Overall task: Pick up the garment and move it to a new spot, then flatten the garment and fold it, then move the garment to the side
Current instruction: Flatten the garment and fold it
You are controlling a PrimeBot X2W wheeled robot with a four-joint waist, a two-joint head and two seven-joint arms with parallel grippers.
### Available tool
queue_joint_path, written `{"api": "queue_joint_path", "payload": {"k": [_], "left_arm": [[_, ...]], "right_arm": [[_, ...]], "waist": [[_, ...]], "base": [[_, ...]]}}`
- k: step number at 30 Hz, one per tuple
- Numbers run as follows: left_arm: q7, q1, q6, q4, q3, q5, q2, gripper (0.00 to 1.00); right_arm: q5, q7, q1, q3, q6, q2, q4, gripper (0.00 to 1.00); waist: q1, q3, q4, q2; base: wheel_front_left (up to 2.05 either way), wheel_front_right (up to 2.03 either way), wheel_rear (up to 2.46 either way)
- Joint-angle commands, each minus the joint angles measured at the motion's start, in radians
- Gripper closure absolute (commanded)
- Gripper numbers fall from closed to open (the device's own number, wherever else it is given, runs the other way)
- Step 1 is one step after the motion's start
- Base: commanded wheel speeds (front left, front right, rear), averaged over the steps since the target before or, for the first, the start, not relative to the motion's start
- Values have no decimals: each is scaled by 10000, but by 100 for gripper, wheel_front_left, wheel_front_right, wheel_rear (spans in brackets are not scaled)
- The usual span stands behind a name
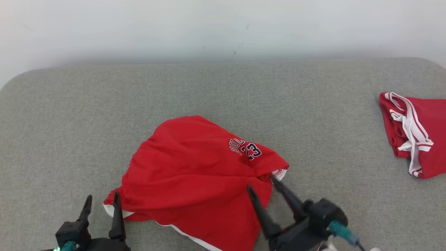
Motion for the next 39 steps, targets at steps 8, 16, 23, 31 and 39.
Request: {"api": "queue_joint_path", "payload": {"k": [8,16,23,31,39], "left_arm": [[-31,396,151,-410,208,320,-206,0],[-33,589,142,-697,-211,120,-262,0],[-31,527,255,-882,-539,-71,-260,0],[-33,390,331,-1032,-711,-133,-260,0],[-31,346,367,-1071,-799,-188,-263,0]], "right_arm": [[807,-13,822,1553,-27,-797,102,0],[1253,-13,1016,2381,-27,-1412,1066,0],[1562,-11,511,2672,-27,-1348,1790,0],[1743,-10,67,2897,-27,-1223,2069,0],[1939,-7,-273,3136,-27,-1208,2340,81]], "waist": [[1,-142,29,1],[1,-16,256,1],[1,105,373,1],[1,210,460,1],[1,255,501,1]], "base": [[0,0,0],[0,0,0],[0,0,0],[0,0,0],[0,0,0]]}}
